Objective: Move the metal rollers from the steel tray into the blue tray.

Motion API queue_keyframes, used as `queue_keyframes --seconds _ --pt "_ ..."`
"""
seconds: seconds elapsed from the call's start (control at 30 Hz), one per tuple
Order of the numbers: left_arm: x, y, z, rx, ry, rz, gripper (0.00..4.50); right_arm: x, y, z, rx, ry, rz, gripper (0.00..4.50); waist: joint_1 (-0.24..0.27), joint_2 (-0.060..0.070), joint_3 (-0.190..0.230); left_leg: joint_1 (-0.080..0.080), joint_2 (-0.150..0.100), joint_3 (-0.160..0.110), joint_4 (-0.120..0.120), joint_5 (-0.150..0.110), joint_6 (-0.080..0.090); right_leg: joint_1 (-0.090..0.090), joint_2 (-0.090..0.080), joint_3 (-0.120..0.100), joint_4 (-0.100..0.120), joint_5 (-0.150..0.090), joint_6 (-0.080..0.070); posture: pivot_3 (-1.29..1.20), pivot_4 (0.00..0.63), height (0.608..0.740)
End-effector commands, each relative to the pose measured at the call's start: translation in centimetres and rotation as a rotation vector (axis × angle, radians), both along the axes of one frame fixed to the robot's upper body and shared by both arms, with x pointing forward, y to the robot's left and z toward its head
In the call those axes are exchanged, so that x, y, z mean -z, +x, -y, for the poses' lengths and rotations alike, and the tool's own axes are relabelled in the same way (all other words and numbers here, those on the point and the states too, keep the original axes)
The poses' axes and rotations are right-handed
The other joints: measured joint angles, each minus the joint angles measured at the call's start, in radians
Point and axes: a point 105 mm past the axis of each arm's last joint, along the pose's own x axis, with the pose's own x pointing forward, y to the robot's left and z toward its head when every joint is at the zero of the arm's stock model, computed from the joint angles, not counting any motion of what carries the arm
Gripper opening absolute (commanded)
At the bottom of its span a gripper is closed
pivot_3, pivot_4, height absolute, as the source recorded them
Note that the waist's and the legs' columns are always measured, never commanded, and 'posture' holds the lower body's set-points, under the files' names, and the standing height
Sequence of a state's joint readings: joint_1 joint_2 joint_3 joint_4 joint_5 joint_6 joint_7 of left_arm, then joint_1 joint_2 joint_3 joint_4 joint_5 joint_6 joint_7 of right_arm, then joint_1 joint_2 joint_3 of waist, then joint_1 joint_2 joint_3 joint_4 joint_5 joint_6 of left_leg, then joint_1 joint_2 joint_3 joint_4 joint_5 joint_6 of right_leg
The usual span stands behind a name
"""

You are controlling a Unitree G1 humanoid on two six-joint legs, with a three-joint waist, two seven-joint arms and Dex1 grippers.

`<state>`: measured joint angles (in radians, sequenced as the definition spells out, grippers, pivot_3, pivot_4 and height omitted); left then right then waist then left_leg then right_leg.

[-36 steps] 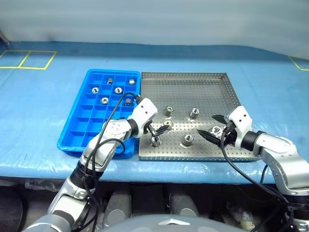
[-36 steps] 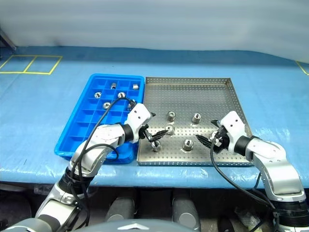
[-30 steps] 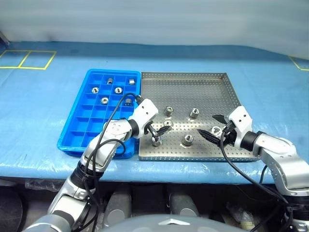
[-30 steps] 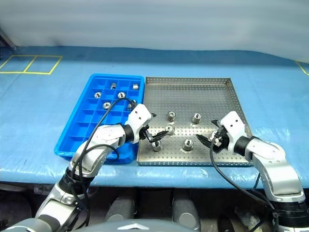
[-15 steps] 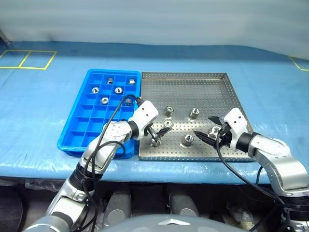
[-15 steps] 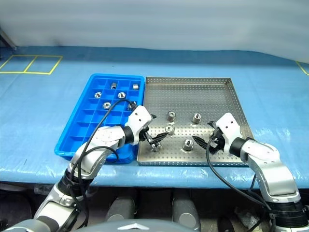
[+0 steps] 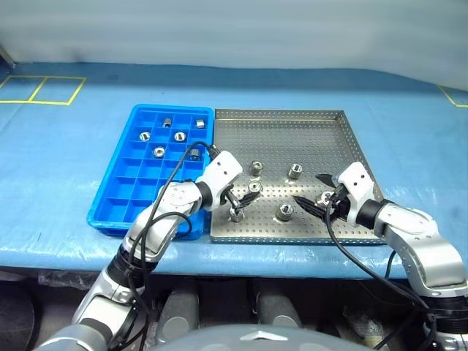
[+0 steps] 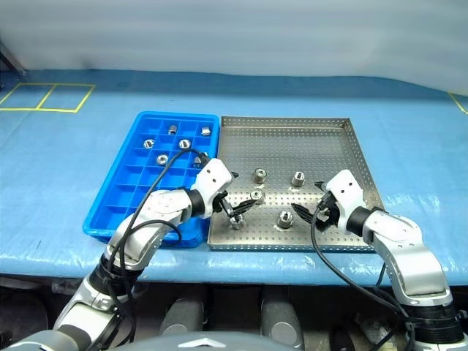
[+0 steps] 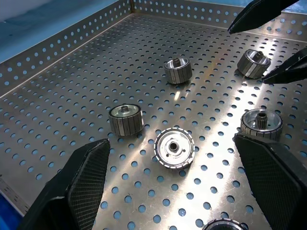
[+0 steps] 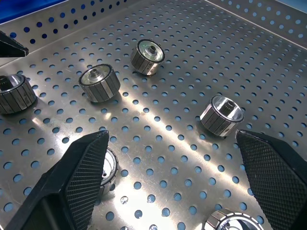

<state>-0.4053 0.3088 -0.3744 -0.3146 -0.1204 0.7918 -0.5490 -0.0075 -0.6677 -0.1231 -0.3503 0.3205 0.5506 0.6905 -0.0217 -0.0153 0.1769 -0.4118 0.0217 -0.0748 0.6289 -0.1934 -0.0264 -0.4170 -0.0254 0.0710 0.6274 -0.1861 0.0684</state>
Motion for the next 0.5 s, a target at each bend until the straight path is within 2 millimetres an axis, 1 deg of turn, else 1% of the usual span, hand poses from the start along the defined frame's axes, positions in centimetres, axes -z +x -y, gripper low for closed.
queue_keyframes --seconds 0.03,0.17,0.5 --pt "-0.4 -0.5 -0.2 0.019 0.064 0.034 4.50 -0.7 -0.1 -0.2 -0.003 0.001 0.046 4.47 -0.001 0.000 0.000 0.000 0.000 0.000 0.000 0.000 0.000 0.000 0.000 0.000 0.000 0.000 0.000 0.04 0.150 0.740" --pt "0.2 -1.2 0.0 0.060 0.136 0.042 4.50 -0.5 0.0 -0.4 0.002 0.003 0.050 4.47 -0.002 0.000 0.000 0.000 0.000 0.000 0.000 0.000 0.000 0.000 0.000 0.000 0.000 0.000 0.000 0.04 0.150 0.740" --pt "2.8 -1.9 -0.3 0.104 0.277 0.003 4.50 -0.5 0.3 -0.6 0.002 0.000 0.065 4.47 -0.002 0.000 0.000 0.000 0.000 0.000 0.000 0.000 0.000 0.000 0.000 0.000 0.000 0.000 0.000 0.05 0.150 0.740"
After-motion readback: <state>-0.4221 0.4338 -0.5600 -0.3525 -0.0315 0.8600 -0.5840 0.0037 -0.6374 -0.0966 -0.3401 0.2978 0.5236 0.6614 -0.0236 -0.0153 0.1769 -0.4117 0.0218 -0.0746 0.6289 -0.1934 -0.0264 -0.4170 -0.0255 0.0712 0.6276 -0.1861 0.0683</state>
